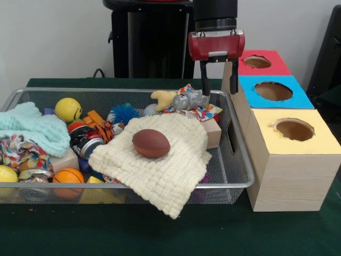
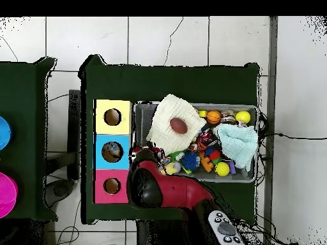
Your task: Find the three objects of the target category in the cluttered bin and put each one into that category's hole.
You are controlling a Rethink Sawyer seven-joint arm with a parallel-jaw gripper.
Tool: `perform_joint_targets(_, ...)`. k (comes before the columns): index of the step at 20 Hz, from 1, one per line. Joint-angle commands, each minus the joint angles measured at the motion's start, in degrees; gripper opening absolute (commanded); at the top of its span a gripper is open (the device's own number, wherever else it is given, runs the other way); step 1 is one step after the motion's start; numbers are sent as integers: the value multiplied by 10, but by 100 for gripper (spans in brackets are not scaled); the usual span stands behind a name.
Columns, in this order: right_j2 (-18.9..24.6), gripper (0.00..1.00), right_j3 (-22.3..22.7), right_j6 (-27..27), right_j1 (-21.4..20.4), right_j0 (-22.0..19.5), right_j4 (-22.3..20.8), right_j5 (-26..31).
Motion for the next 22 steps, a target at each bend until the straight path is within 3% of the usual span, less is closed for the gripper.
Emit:
perform_joint_targets(1, 43, 100, -58, 68, 84, -30, -60, -48)
perform_joint_targets(9, 43, 100, -82, 63, 114, -57, -112, -60)
perform_joint_targets(15, 23, 100, -87, 73, 135, -61, -140, -105)
perform_joint_targets(22, 37, 100, -99, 67, 128, -80, -164, -74)
